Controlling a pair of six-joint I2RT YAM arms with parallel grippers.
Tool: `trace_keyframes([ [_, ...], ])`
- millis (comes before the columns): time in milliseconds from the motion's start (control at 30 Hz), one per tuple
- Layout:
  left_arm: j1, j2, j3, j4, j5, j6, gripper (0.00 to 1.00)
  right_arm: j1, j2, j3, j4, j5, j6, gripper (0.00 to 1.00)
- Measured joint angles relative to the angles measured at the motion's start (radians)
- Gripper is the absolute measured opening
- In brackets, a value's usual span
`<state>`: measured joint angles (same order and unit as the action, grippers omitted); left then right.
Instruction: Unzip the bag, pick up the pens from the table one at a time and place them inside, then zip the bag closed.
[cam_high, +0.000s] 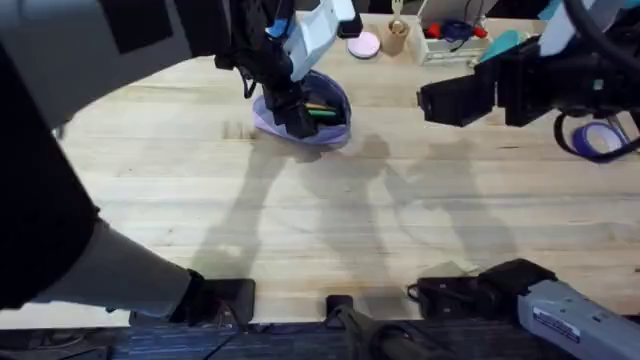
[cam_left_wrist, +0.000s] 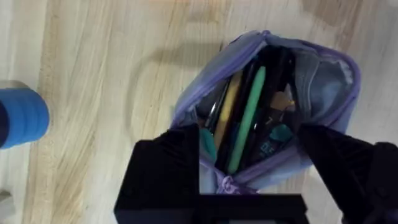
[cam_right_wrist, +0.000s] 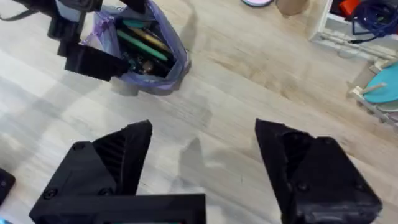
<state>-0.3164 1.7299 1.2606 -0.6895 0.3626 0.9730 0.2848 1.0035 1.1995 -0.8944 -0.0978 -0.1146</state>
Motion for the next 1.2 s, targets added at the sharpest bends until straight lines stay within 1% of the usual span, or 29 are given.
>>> trace_keyframes([
  [100, 0.0, -0.022, 0.0, -0.005, 0.0, -0.009, 0.992, 0.0, 0.0, 0.0, 0.0, 0.0, 0.0, 0.996],
  [167, 0.007, -0.071, 0.0, -0.009, 0.0, -0.039, 0.992, 0.0, 0.0, 0.0, 0.0, 0.0, 0.0, 0.996],
  [267, 0.037, -0.122, 0.0, -0.027, 0.015, -0.054, 0.993, 0.0, 0.0, 0.0, 0.0, 0.0, 0.0, 0.996],
  [367, 0.09, -0.168, 0.0, -0.058, 0.057, -0.062, 0.993, 0.0, 0.0, 0.0, 0.0, 0.0, 0.0, 0.996],
  [467, 0.152, -0.199, 0.0, -0.093, 0.106, -0.067, 0.994, 0.0, 0.0, 0.0, 0.0, 0.0, 0.0, 0.995],
  [633, 0.272, -0.214, 0.0, -0.138, 0.2, -0.069, 0.993, 0.0, 0.0, 0.0, 0.0, 0.0, 0.0, 0.995],
  [767, 0.373, -0.214, 0.0, -0.131, 0.267, -0.069, 0.993, 0.0, 0.0, 0.0, 0.0, 0.0, 0.0, 0.995],
  [867, 0.431, -0.214, 0.0, -0.099, 0.291, -0.072, 0.993, 0.0, 0.0, 0.0, 0.0, 0.0, 0.0, 0.995],
  [900, 0.458, -0.214, 0.0, -0.092, 0.3, -0.072, 0.993, 0.0, 0.0, 0.0, 0.0, 0.0, 0.0, 0.997],
  [1033, 0.461, -0.214, 0.0, -0.092, 0.284, -0.072, 0.994, 0.0, 0.001, 0.0, 0.0, 0.0, 0.003, 0.996],
  [1067, 0.461, -0.214, 0.0, -0.092, 0.257, -0.072, 0.994, 0.0, 0.011, 0.0, 0.001, 0.0, 0.003, 0.996],
  [1100, 0.461, -0.214, 0.0, -0.091, 0.248, -0.072, 0.994, 0.0, 0.018, 0.0, 0.001, 0.0, 0.003, 0.995],
  [1200, 0.461, -0.214, 0.0, -0.095, 0.239, -0.071, 0.993, 0.0, 0.043, 0.0, 0.001, 0.0, 0.003, 0.995],
])
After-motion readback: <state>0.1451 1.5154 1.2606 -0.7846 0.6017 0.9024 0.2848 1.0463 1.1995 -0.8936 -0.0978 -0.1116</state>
